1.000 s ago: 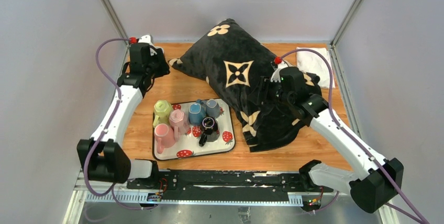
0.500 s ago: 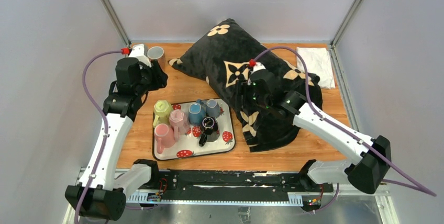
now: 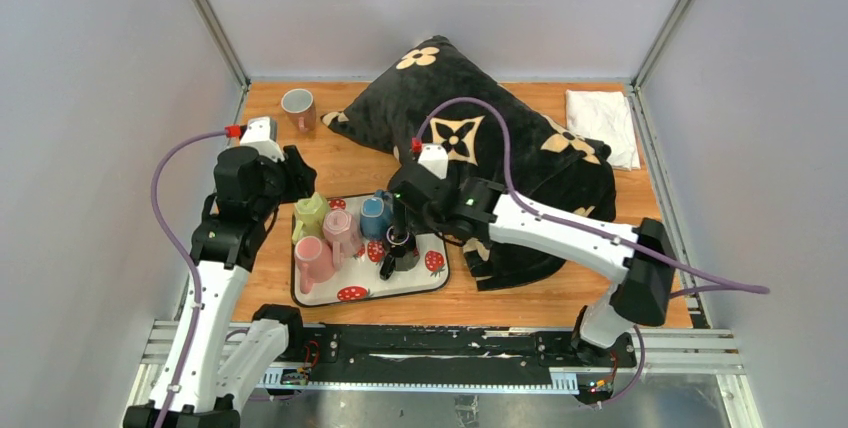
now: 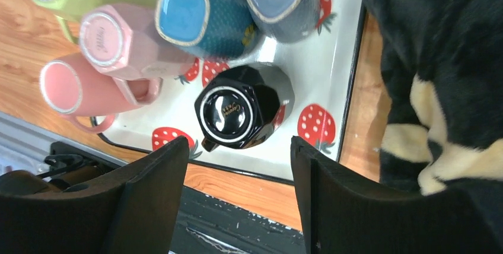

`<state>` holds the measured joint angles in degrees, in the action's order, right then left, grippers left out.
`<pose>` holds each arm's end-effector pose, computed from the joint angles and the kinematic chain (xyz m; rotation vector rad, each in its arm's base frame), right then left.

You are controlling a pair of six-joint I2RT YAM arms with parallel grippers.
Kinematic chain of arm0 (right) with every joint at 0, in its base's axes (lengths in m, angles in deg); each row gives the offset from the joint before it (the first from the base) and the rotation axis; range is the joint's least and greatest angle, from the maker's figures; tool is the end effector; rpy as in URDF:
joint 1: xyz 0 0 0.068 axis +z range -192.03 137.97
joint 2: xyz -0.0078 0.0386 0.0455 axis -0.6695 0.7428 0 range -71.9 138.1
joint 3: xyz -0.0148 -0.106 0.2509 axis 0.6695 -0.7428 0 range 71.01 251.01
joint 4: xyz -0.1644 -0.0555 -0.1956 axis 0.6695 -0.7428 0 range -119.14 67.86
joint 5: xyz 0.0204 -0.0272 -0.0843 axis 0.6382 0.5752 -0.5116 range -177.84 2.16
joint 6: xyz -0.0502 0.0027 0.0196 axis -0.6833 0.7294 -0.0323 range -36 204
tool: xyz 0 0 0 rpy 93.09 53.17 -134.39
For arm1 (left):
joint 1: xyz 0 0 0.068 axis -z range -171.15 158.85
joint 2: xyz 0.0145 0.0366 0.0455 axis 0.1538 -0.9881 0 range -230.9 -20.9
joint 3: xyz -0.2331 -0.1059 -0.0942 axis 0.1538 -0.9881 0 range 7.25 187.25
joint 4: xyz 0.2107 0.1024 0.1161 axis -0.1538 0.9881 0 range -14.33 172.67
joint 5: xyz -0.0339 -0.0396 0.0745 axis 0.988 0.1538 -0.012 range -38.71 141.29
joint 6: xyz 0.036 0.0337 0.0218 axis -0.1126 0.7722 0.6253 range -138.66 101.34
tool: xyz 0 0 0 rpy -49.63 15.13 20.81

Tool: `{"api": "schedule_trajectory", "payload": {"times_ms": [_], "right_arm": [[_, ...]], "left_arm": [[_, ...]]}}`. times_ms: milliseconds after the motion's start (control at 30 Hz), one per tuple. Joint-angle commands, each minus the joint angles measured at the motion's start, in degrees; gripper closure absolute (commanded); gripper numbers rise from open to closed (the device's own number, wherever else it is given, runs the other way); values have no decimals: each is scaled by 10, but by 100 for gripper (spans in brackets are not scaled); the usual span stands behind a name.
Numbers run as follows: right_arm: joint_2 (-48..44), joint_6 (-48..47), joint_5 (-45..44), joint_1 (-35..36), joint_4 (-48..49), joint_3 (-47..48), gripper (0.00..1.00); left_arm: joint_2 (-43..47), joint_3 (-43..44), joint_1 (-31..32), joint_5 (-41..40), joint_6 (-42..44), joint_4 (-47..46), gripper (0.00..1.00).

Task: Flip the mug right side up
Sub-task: Turn over the cup on the tray.

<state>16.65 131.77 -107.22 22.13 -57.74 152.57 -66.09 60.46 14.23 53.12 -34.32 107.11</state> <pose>0.1601 0.3037 0.3342 -0.1599 2.3397 0.6275 0.1678 -0.0170 0.3508 -0.1575 1.9832 -0.2696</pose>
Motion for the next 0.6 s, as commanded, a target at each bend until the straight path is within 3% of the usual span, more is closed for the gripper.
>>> {"api": "schedule_trajectory", "payload": {"times_ms": [0, 267, 567], "right_arm": [[60, 93, -45, 32, -109, 50, 32], [144, 153, -29, 47, -159, 101, 32], [194, 156, 6, 47, -161, 135, 33]], "left_arm": [[38, -32, 2, -10, 4, -7, 47], [65, -66, 2, -17, 20, -27, 46], [76, -77, 9, -33, 26, -37, 46]]}}
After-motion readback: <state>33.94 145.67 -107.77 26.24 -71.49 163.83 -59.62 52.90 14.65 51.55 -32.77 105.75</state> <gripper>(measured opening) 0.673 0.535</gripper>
